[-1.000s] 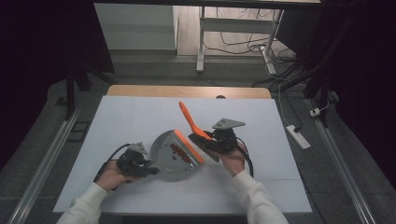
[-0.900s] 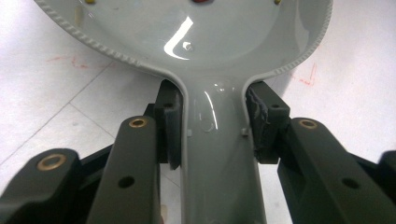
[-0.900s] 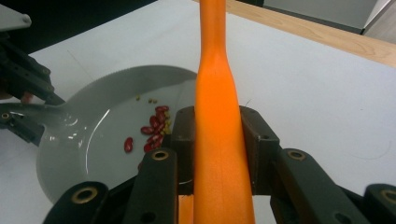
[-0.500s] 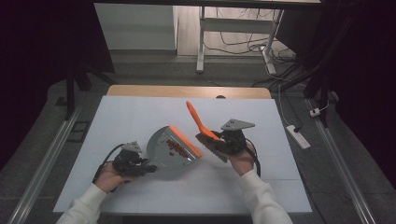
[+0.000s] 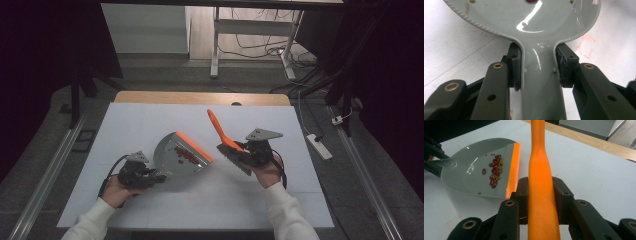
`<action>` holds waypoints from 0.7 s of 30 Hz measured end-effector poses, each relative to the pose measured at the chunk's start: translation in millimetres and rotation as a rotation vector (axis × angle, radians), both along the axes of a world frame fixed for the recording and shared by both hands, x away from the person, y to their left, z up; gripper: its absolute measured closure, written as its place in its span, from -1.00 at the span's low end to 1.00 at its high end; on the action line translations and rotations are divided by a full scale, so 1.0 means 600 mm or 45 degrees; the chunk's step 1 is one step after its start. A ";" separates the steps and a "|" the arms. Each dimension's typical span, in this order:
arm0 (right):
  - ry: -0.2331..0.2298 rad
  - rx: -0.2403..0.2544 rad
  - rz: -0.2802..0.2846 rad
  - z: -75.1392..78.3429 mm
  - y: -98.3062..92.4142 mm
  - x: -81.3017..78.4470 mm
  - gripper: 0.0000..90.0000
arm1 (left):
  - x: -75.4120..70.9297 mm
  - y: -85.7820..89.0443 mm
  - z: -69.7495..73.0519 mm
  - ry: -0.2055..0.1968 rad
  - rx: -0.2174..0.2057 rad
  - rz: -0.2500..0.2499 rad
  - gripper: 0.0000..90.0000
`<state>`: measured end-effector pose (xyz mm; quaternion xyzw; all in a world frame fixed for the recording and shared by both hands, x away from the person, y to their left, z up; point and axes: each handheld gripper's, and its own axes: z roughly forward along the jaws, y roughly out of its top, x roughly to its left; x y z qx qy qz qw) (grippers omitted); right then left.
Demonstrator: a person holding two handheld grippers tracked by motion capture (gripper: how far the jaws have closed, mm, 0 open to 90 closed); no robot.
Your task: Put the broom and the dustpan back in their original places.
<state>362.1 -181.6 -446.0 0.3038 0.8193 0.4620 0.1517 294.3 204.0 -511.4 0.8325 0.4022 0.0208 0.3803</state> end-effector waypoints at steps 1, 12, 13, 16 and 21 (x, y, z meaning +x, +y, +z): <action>0.002 -0.005 -0.002 0.000 -0.003 -0.001 0.55 | -0.001 0.000 0.000 0.002 -0.003 0.010 0.36; 0.018 0.016 -0.027 -0.001 -0.033 -0.015 0.55 | -0.009 0.007 0.002 -0.006 -0.034 0.084 0.36; 0.018 0.015 -0.028 0.000 -0.035 -0.017 0.55 | -0.009 0.007 0.002 -0.005 -0.037 0.093 0.36; 0.021 0.020 -0.018 0.001 -0.038 -0.023 0.55 | -0.011 0.008 0.001 -0.003 -0.043 0.121 0.36; 0.029 0.040 -0.012 0.003 -0.047 -0.033 0.55 | -0.020 0.009 0.001 -0.014 -0.069 0.173 0.36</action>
